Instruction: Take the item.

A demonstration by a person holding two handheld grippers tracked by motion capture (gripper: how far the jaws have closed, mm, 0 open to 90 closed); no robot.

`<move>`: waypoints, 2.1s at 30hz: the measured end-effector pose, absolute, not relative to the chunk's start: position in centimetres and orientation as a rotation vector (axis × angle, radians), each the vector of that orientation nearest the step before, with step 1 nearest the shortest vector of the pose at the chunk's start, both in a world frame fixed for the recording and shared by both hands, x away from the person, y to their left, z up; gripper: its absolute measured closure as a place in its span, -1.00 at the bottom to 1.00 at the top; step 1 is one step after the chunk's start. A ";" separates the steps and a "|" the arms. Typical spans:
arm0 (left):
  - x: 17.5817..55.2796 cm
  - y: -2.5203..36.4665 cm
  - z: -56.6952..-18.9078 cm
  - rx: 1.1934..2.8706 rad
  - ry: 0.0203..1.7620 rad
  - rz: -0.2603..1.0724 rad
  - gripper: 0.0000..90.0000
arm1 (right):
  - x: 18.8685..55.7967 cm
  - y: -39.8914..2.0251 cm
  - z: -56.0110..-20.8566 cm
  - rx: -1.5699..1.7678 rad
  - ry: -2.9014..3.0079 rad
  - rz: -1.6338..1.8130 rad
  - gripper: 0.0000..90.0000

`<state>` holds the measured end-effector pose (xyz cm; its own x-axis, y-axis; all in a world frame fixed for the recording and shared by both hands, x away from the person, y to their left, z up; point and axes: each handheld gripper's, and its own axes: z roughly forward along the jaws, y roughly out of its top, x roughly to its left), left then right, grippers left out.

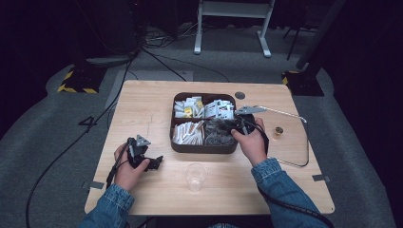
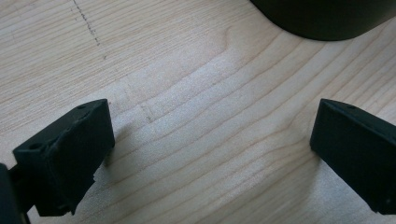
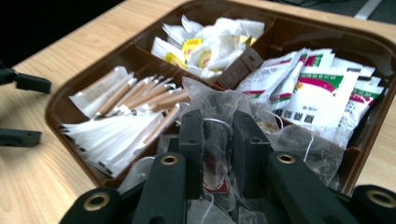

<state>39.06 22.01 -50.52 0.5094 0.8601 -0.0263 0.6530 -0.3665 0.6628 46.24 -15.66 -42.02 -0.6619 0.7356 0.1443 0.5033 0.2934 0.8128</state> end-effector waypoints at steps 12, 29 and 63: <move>39.1 22.0 -50.5 2.135 1.231 0.435 -1.00 | 45.4 -16.4 -40.9 1.119 2.274 1.394 0.70; 39.1 22.0 -50.5 2.135 1.231 0.435 -1.00 | 43.0 -16.4 -39.3 1.056 2.295 1.415 0.70; 39.1 22.0 -50.5 2.136 1.232 0.436 -1.00 | 35.3 -12.7 -38.0 0.793 2.474 1.454 0.69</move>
<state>39.06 22.01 -50.51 0.5086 0.8606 -0.0252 0.6533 -0.3667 0.6624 35.30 -12.74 -37.96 -0.8454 0.5199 0.1223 0.3599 0.3853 0.8497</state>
